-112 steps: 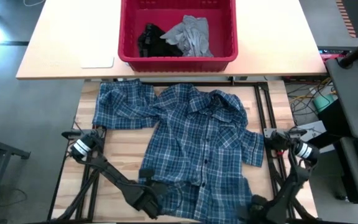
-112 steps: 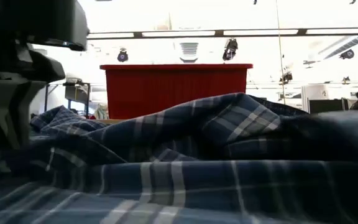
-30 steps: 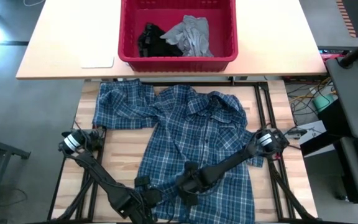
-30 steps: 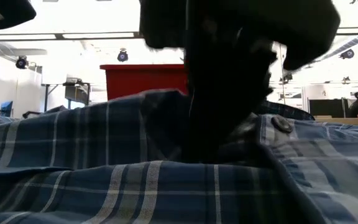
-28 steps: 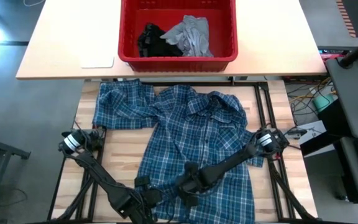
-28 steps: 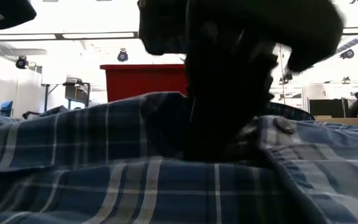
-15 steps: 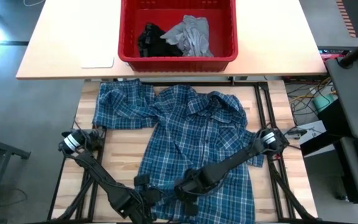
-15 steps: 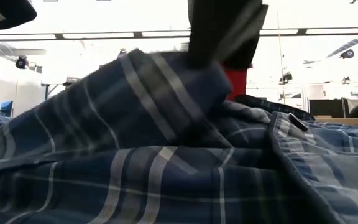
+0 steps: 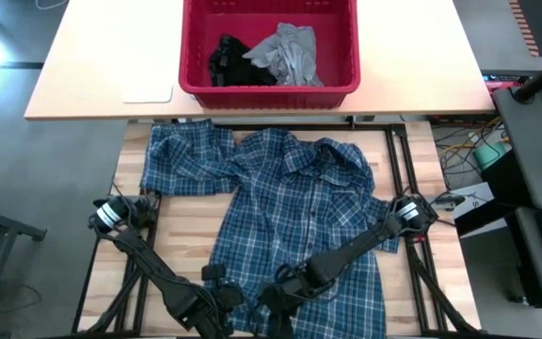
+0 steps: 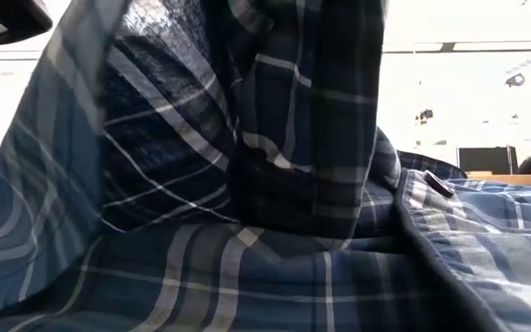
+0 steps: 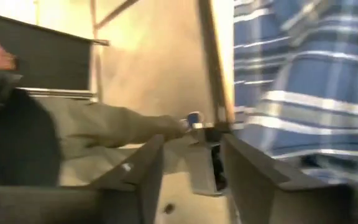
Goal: Fold Laundry from Bin
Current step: Fold the blue patterned long sleeve shirt
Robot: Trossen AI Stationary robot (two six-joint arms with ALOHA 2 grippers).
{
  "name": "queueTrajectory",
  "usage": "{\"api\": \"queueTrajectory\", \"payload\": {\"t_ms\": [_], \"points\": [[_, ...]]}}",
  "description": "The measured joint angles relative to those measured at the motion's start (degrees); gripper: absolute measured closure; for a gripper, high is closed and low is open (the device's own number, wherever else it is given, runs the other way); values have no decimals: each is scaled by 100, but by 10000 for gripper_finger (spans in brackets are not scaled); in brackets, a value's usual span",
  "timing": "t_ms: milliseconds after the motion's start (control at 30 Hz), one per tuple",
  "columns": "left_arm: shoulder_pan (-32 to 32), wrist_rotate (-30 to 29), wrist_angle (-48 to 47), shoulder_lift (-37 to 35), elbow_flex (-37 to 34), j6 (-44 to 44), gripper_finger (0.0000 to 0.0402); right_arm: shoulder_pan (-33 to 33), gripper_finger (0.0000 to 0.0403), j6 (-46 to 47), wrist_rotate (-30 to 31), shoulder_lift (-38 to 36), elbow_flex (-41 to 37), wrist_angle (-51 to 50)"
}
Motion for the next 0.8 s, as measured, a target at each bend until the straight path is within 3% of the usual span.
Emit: {"api": "queueTrajectory", "payload": {"t_ms": [167,300,433,567,800], "points": [[-23,89,78,-7,-114,-34,402,164,196,-442,1067,-335,153,-1593],[-105,470,501,-7,-426,-152,402,469,187,-661,1103,-301,34,-2617],[-189,741,687,-7,-679,-357,402,461,191,-899,1104,79,-225,-1817],[-247,1005,567,-57,-828,-527,402,247,198,-1087,1559,313,-209,-776],[-352,1091,390,-180,-847,-728,402,-181,200,-1817,2085,166,5,1114]]}}
